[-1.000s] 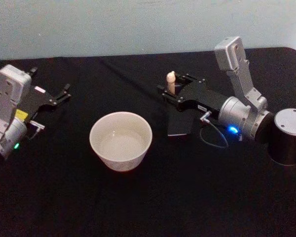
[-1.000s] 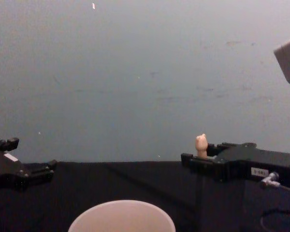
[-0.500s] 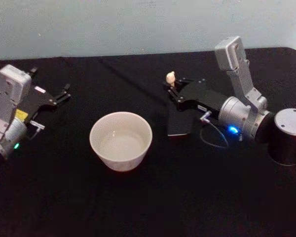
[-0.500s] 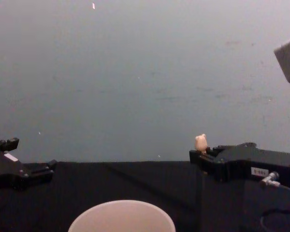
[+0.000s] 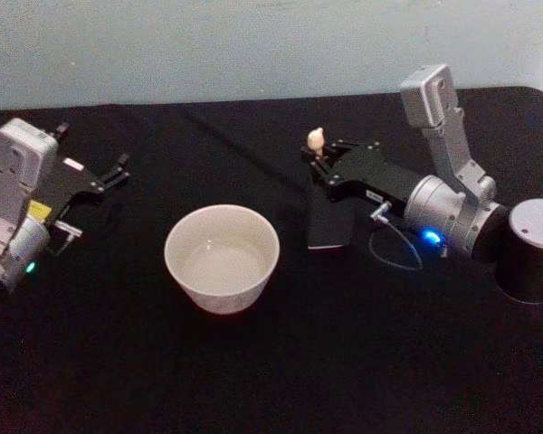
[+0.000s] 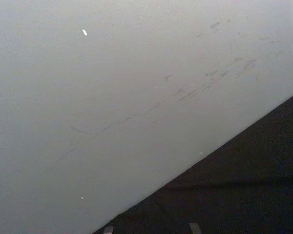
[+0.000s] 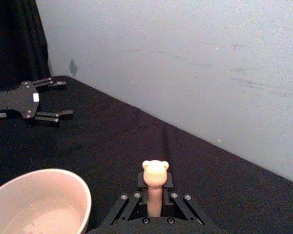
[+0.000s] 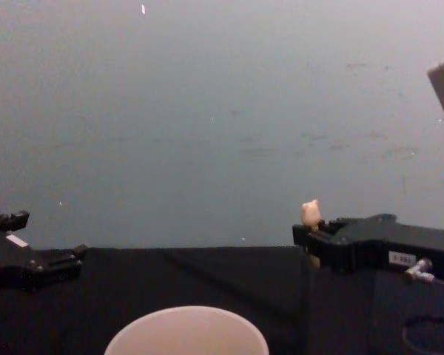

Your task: Pick up the stirring spoon with one hand, stir inside the cup, then place it back in its original position.

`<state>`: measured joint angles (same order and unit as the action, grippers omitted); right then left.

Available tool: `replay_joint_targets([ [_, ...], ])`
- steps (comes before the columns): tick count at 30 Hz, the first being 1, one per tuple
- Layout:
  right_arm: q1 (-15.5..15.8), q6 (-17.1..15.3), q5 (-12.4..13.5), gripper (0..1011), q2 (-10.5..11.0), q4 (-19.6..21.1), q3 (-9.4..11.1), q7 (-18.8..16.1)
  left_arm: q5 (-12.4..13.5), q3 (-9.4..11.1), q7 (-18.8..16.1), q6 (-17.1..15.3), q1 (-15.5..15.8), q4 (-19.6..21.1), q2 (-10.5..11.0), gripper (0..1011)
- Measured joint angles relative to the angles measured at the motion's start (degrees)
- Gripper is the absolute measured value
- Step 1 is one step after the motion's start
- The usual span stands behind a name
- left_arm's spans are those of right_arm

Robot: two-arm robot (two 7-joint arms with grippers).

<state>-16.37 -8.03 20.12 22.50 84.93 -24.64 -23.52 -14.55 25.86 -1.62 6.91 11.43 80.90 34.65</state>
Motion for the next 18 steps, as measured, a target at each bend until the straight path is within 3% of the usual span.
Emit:
replay_joint_targets([
  [18,3.2,0.9,3.3,166,1.4,8.0,4.4,1.2,0.0,0.0,0.0,0.0,0.0,0.0,0.0,1001],
])
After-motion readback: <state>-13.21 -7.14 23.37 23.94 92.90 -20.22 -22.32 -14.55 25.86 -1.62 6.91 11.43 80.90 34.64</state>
